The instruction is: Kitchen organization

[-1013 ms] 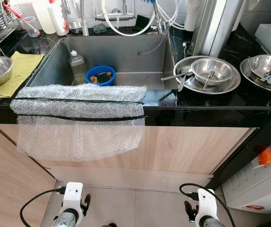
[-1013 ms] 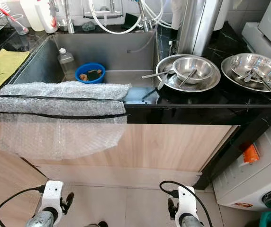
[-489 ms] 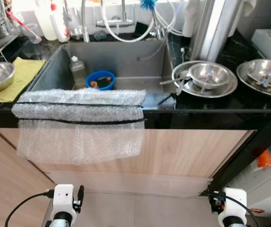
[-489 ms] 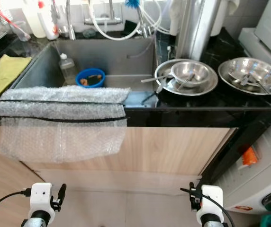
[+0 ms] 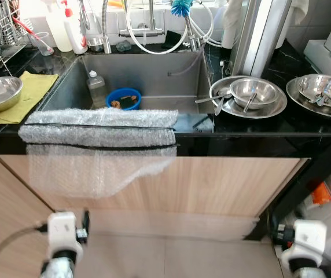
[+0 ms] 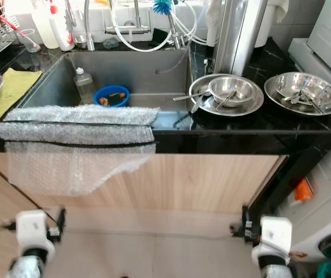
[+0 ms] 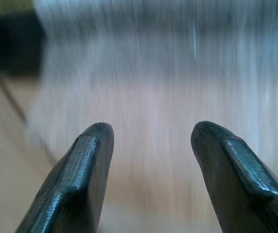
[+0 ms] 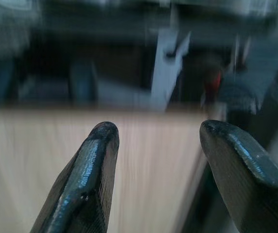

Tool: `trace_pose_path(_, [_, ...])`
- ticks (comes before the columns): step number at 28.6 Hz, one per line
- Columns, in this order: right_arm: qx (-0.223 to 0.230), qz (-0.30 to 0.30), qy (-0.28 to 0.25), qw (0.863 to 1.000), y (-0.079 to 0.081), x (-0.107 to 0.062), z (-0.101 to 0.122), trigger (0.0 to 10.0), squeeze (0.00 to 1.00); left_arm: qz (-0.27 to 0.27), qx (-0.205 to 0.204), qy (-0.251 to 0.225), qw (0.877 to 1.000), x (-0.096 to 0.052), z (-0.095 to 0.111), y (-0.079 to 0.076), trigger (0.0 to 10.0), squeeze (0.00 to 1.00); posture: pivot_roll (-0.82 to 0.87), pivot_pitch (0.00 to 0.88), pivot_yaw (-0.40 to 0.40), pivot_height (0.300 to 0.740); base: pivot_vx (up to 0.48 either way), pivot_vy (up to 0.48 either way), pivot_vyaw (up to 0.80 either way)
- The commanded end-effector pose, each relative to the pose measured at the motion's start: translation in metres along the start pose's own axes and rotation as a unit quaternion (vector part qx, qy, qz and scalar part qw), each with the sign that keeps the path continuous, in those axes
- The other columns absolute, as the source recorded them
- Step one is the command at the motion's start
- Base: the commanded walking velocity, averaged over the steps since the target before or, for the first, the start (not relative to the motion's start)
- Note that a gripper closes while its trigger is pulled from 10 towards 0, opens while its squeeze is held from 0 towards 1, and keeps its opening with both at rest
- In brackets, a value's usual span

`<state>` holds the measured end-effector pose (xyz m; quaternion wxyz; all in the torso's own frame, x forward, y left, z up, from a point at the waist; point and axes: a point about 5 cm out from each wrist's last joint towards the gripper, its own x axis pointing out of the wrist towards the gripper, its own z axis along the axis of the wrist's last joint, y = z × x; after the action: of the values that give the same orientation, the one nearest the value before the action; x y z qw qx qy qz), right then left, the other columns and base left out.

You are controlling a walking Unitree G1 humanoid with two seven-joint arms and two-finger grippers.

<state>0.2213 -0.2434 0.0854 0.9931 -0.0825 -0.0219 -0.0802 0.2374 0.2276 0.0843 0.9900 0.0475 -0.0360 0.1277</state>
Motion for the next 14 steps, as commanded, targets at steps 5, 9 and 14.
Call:
trace_pose_path(5, [0.025, 0.015, -0.060, 0.998, 0.013, 0.030, 0.047, 10.0, 0.00, 0.016, -0.017, -0.050, 0.998, 0.025, 0.038, -0.004, 10.0, 0.00, -0.02, 0.124, 0.052, 0.740, 0.000, 0.000, 0.00])
trace_pose_path(9, [0.042, 0.033, -0.087, 0.995, 0.028, 0.045, 0.072, 10.0, 0.00, 0.009, -0.034, -0.077, 0.996, 0.040, 0.061, -0.013, 10.0, 0.00, -0.02, 0.129, 0.052, 0.740, 0.000, 0.000, 0.00])
trace_pose_path(14, [0.047, 0.046, -0.121, 0.990, 0.042, 0.056, 0.095, 10.0, 0.00, -0.022, -0.054, -0.101, 0.993, 0.053, 0.078, -0.030, 10.0, 0.00, -0.02, 0.128, 0.053, 0.740, 0.000, 0.000, 0.00])
